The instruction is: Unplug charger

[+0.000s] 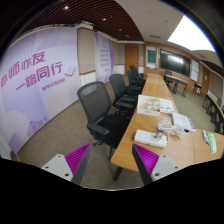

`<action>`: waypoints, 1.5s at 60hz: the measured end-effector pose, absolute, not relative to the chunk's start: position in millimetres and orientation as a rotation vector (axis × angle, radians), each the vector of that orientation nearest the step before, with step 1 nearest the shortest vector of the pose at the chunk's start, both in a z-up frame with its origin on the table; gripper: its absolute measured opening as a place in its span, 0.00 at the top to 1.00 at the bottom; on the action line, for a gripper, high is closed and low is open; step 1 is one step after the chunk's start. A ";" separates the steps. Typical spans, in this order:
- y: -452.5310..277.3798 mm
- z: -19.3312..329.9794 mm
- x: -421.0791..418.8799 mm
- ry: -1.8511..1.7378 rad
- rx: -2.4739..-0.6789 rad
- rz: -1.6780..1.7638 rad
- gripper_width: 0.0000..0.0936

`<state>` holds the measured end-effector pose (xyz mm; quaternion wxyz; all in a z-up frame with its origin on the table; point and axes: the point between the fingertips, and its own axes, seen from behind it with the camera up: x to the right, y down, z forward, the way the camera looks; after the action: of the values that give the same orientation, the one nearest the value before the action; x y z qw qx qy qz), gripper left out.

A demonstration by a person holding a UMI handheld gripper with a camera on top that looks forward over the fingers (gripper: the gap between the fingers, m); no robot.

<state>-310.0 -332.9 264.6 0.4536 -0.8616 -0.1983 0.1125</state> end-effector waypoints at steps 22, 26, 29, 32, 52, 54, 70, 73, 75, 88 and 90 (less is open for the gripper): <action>-289.5 171.8 -288.6 -0.394 -2.229 0.098 0.09; -281.1 143.1 -270.7 -0.359 -2.258 0.061 0.09; -279.8 126.5 -254.6 -0.328 -2.274 0.037 0.09; -268.4 111.5 -236.1 -0.290 -2.284 0.011 0.09; -110.4 66.5 -142.6 -0.082 -2.189 -0.087 0.11; -92.6 64.5 -137.7 -0.071 -2.176 -0.096 0.11; 7.9 41.1 -126.8 -0.040 -2.133 -0.079 0.26; 16.0 33.9 -130.1 -0.052 -2.133 -0.058 0.32; 21.8 32.0 -133.1 -0.057 -2.130 -0.042 0.40; 29.6 45.1 -130.5 -0.073 -2.088 -0.041 0.69; 32.2 58.3 -132.6 -0.083 -2.062 -0.036 0.71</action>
<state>-132.6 32.2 58.3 0.5129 -0.8576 -0.0345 -0.0150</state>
